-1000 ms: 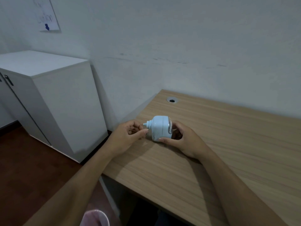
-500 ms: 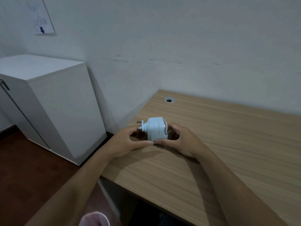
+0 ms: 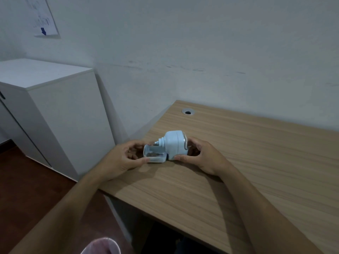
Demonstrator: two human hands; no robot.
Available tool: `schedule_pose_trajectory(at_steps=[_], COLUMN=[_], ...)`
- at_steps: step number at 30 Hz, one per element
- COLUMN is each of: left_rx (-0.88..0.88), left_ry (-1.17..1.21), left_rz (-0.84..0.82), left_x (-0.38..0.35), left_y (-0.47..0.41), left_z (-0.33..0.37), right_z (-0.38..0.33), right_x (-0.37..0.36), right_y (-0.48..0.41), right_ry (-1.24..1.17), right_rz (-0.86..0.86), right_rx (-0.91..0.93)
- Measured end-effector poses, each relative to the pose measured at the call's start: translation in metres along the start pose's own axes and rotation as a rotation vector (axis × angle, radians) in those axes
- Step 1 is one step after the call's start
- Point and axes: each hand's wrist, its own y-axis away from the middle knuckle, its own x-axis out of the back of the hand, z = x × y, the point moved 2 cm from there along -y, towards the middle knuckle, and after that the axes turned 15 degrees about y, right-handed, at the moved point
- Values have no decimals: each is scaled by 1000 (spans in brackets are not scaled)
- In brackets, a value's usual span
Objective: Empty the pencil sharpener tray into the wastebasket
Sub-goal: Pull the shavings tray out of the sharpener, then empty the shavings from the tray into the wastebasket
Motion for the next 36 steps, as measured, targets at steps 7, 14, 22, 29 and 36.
schedule_pose_trajectory(at_steps=[7,14,22,29,36], left_rx=[-17,-13,-15,-69,-124], left_ry=[-63,-111,54,81,39], left_rz=[48,56,43,43,68], left_x=[17,16,19,19,49], left_y=[29,36,59,98,141], left_z=[-14,-3,23,35,34], right_z=[-4,-13,-15,-47,-118], right_x=[-1,-4,-9,-18,-67], right_y=[0,8,39,80,107], right_ry=[3,10,-116,-130,-181], right_rz=[-3,23,211,345,140], right_rx=[-11,-53,-182,-294,-144])
